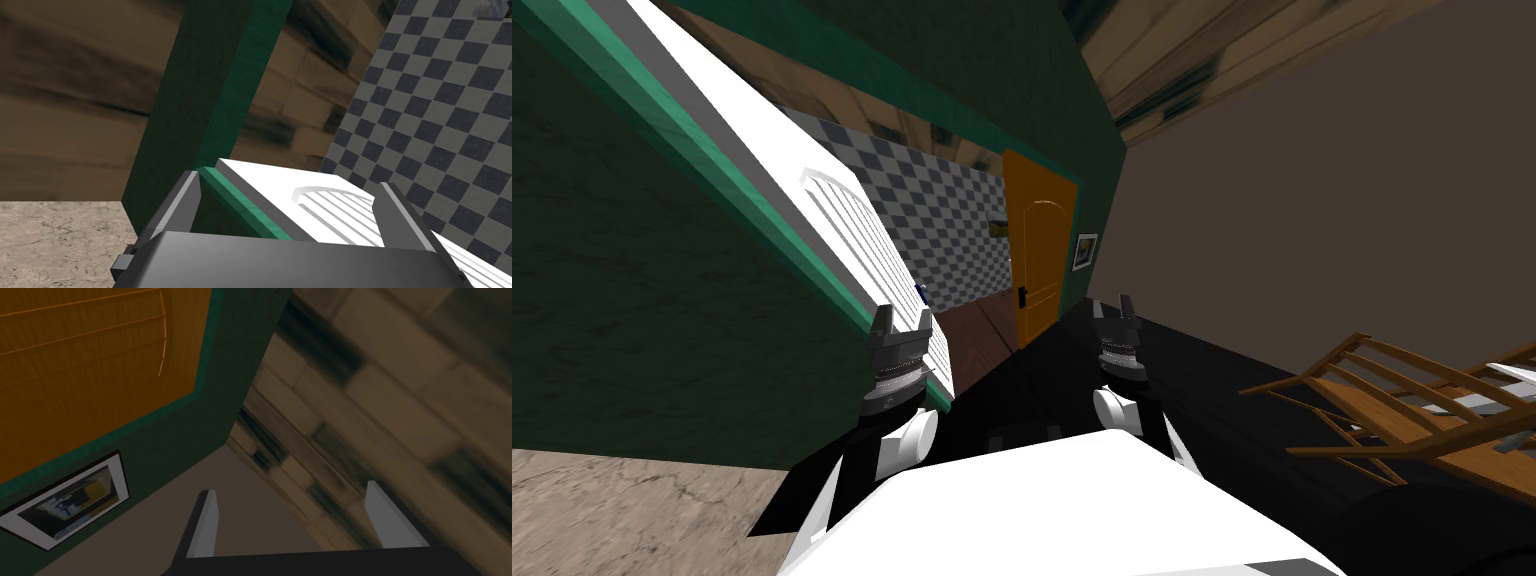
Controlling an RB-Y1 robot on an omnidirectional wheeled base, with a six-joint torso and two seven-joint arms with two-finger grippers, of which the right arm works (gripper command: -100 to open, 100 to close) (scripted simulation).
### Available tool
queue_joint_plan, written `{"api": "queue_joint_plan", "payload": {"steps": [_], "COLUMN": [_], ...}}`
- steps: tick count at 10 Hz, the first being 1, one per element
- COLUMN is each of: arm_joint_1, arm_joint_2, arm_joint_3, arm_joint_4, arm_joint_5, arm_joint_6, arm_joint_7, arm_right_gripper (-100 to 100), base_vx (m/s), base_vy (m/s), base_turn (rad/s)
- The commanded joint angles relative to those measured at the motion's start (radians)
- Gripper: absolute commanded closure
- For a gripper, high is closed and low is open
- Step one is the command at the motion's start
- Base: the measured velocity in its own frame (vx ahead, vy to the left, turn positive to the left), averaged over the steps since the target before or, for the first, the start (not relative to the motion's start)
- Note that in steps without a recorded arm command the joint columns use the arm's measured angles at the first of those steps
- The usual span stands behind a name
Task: Push the door open
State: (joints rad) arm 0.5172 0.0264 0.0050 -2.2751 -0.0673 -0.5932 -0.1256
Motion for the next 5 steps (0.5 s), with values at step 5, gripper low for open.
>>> {"api": "queue_joint_plan", "payload": {"steps": [5], "arm_joint_1": [-0.091], "arm_joint_2": [-0.024], "arm_joint_3": [0.011], "arm_joint_4": [0.145], "arm_joint_5": [0.028], "arm_joint_6": [0.005], "arm_joint_7": [-0.026], "arm_right_gripper": [-100], "base_vx": [0.046], "base_vy": [-0.029], "base_turn": [0.039]}}
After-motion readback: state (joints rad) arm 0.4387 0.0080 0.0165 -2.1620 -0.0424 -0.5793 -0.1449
